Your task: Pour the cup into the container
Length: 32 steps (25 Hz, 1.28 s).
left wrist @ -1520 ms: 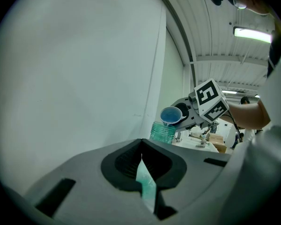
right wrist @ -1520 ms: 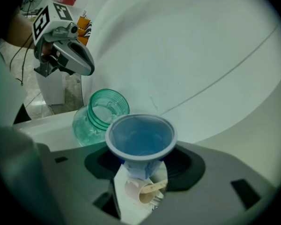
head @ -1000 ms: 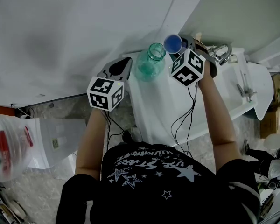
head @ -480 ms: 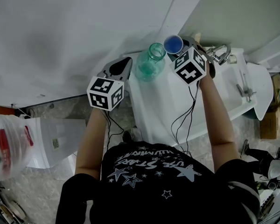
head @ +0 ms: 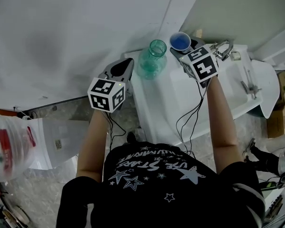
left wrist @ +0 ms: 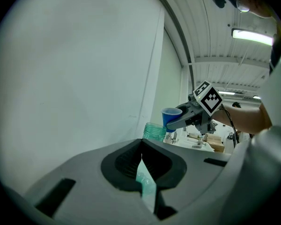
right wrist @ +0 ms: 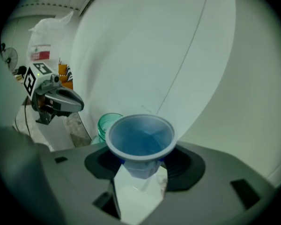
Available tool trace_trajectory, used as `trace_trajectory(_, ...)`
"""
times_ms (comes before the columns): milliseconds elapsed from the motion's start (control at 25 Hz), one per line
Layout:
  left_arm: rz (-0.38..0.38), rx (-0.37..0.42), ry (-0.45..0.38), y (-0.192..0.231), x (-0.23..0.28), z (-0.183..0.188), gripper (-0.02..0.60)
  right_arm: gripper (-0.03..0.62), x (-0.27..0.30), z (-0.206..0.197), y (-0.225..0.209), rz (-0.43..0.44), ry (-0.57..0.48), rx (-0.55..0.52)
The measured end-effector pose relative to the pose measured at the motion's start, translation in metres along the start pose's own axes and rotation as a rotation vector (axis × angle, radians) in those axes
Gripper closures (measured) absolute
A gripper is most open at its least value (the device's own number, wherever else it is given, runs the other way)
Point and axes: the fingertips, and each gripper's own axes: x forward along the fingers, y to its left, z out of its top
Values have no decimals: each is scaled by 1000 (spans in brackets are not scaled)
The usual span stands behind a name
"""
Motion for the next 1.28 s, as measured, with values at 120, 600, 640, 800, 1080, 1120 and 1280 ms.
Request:
trace_trajectory(120, 0, 6, 8, -7, -5, -2, 569, 338, -10, 0, 4, 27, -50, 78)
trace_trajectory(600, 22, 0, 27, -38, -36, -24, 569, 336, -43, -24, 42, 95, -154, 199)
trace_trajectory(640, 26, -1, 30, -41, -38, -27, 569, 336, -44, -28, 47, 105, -154, 204)
trace_trajectory(800, 51, -19, 47, -49, -46, -40, 569, 336, -45, -45, 67, 153, -164, 229)
trace_trajectory(1080, 77, -38, 78, -62, -55, -61, 569, 335, -41, -68, 95, 226, -190, 277)
trace_trajectory(1120, 82, -43, 82, -63, -56, -64, 569, 335, -40, -70, 100, 233, -201, 278)
trace_trajectory(1280, 99, -62, 99, -63, -61, -77, 569, 333, -33, -79, 121, 253, -250, 273)
